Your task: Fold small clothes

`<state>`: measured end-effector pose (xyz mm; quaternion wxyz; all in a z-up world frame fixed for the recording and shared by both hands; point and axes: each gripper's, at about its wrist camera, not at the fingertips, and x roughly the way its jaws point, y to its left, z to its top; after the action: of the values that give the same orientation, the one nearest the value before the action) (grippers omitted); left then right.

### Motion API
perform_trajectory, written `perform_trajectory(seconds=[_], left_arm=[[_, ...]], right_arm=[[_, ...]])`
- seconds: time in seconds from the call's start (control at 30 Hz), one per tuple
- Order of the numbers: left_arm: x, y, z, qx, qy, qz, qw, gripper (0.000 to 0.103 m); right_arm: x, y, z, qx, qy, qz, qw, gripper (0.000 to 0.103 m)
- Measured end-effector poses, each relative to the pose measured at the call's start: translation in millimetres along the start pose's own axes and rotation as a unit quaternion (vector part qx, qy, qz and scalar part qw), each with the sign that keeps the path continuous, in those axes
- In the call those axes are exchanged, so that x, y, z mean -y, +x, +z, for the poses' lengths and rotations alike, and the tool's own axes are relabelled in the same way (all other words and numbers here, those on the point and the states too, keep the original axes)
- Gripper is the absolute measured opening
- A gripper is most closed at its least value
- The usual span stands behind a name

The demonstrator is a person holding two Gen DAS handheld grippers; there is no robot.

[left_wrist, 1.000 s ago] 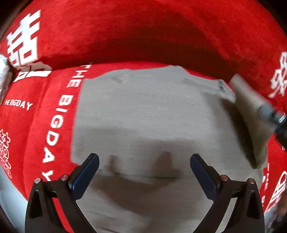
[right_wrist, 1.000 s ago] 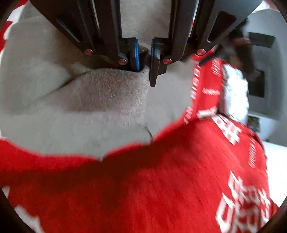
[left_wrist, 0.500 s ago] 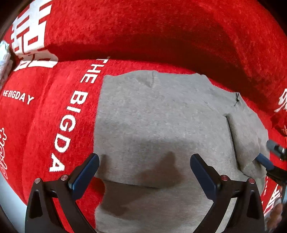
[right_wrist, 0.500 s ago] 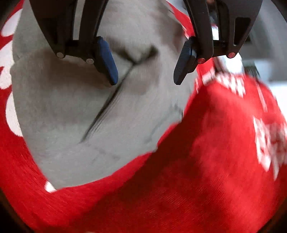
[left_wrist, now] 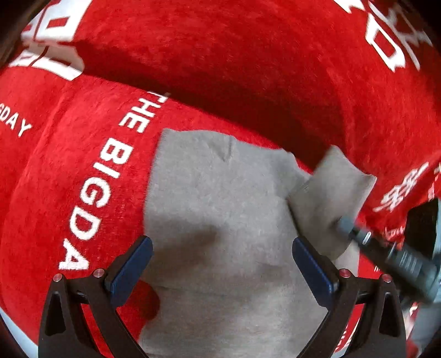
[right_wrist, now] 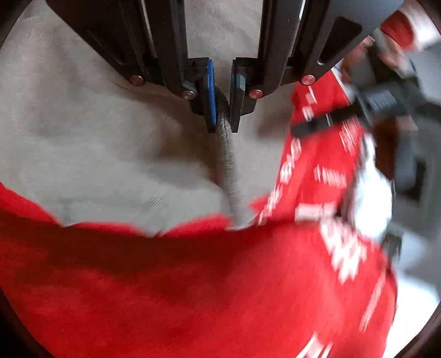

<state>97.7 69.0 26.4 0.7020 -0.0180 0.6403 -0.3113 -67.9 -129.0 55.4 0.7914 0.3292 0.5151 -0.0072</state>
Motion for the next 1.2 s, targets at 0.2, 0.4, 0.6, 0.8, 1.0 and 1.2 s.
perform_trajectory(seconds=[0.2,0.4,0.6,0.8,1.0,1.2], left_arm=[[-8,6,-1,-0.016,-0.004,0.005,0.9999,0.101],[2,16,-7,-0.031,0.007,0.001,0.9995,0.102],[18,31,-9,-0.053,0.025,0.006,0.9983,0.101],[30,41,-9,-0.061,0.031,0.026,0.9973,0.1],[31,53,-10,-0.082,0.035,0.048,0.9949,0.034],[44,26,-16,-0.052,0.062,0.016,0.9966,0.017]], right_arm=[[-3,18,-34,-0.059,-0.002,-0.026,0.998,0.055],[80,-48,-77,-0.018,0.152,-0.021,0.988,0.06],[172,-101,-126,0.059,0.361,-0.021,0.931,0.06],[210,-107,-143,0.102,0.448,0.016,0.888,0.06],[215,-104,-132,0.111,0.437,0.025,0.892,0.007],[220,-130,-126,0.115,0.377,0.007,0.919,0.007]])
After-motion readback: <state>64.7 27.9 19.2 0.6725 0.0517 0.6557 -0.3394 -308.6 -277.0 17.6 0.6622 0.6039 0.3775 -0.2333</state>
